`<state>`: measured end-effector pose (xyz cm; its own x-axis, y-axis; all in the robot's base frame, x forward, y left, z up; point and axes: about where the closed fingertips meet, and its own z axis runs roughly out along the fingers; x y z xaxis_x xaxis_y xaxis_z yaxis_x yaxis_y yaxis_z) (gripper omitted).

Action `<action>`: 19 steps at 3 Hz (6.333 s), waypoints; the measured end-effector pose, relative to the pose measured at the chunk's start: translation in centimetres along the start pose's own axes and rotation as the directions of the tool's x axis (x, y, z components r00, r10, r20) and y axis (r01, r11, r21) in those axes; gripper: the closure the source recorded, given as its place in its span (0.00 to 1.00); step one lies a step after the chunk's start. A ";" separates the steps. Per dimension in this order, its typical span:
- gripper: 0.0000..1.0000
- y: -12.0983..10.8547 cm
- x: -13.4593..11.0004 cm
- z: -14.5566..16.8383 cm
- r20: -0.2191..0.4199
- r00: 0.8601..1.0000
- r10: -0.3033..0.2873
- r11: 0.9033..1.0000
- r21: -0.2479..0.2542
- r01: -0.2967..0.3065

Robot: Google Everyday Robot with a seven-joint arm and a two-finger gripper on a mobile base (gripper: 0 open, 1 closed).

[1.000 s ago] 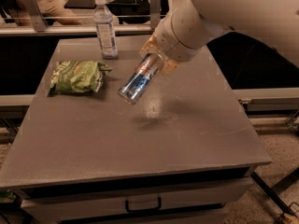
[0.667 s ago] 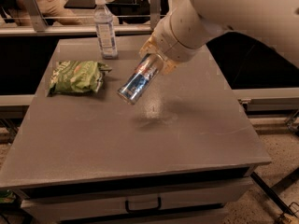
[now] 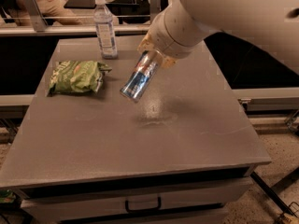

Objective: Place redbull can upright

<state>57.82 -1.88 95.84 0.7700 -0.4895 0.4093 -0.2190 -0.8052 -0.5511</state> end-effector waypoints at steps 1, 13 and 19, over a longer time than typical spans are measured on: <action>1.00 -0.3 1.5 0.0 -0.081 0.985 -0.149 0.988 0.014 0.151; 1.00 -2.4 -3.9 -3.8 -0.600 0.354 -0.717 0.223 0.284 0.932; 0.00 0.0 -5.6 -1.3 -0.618 0.340 -0.709 0.244 0.238 0.940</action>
Offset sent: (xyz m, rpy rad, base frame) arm 0.0312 -0.0163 0.0427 -0.2753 -0.5330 0.3687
